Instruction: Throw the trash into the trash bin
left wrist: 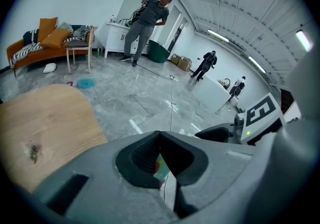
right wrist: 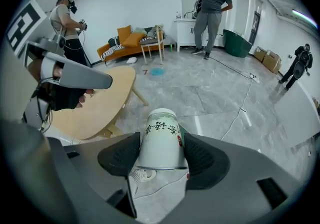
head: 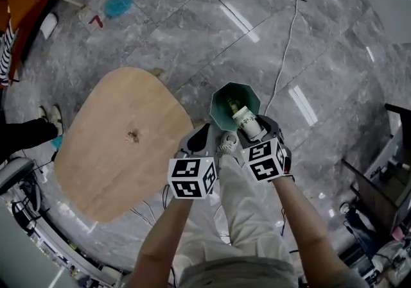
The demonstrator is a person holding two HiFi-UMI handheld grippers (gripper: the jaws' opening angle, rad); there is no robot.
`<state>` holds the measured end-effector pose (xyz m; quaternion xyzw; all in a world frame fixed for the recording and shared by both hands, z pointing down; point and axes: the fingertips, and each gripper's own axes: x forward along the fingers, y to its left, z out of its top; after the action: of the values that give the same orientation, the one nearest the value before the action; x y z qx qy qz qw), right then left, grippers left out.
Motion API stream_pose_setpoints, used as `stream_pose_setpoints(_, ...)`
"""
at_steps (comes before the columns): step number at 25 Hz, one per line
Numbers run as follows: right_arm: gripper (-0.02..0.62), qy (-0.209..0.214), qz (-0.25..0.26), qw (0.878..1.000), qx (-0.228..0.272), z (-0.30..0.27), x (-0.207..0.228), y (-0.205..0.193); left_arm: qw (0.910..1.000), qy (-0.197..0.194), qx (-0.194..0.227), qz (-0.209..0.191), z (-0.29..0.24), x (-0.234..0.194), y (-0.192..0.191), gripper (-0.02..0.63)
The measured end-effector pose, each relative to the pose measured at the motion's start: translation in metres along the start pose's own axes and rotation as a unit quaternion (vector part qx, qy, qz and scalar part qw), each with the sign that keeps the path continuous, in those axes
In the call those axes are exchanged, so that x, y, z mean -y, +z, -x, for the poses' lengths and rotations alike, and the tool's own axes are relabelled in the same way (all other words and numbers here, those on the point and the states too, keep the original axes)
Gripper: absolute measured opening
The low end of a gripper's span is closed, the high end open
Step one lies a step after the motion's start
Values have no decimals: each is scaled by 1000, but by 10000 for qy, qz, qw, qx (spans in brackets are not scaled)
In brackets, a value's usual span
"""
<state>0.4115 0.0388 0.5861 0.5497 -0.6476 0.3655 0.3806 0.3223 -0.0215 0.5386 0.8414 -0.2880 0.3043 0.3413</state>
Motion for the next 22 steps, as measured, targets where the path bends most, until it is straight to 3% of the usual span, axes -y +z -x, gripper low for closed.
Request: stream_pose_setpoints(22, 255, -31, -386, 9986, -355, -98, 17, -51, 9991, 31, -387, 149, -61, -32, -59, 0)
